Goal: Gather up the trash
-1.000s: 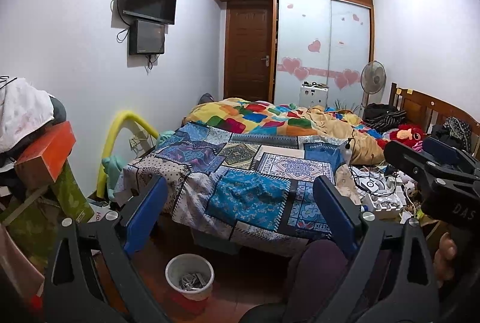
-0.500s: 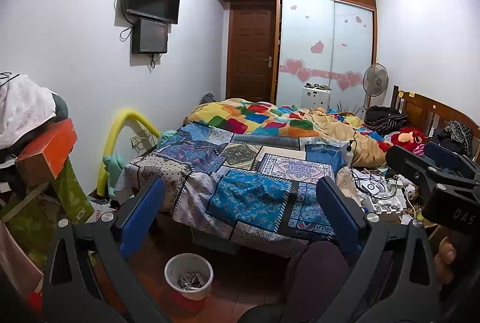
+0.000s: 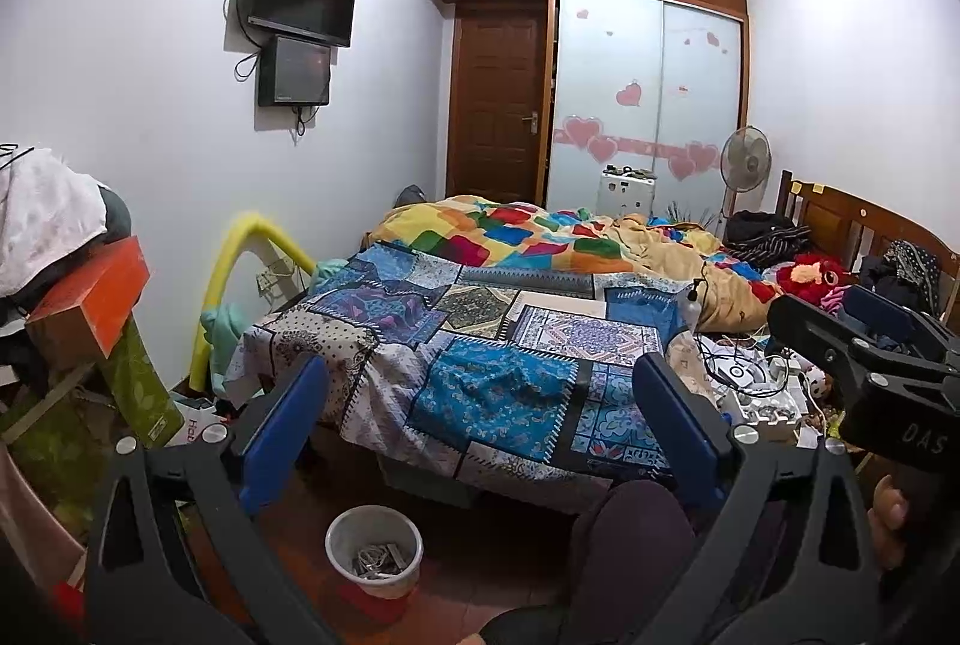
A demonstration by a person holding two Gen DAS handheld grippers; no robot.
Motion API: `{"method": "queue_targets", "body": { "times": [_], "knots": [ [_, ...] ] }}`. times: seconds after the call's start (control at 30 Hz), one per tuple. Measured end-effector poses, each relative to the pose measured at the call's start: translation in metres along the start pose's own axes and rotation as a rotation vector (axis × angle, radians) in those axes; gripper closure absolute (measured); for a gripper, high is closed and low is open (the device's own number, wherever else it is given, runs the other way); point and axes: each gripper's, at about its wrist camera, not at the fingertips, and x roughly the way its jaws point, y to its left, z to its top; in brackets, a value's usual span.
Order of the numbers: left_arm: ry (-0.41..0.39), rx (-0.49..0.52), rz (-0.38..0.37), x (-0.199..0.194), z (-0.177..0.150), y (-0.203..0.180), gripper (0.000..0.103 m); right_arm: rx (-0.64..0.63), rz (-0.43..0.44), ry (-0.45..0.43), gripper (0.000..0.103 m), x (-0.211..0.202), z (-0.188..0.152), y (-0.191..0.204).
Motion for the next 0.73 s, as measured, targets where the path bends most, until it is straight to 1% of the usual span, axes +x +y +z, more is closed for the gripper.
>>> {"method": "queue_targets", "body": {
  "times": [0.73],
  "knots": [
    [-0.008, -0.003, -0.011, -0.0026, 0.0030, -0.0030, 0.001, 0.001, 0.002, 0.011, 0.000, -0.0008, -0.0050, 0.0039]
  ]
}}
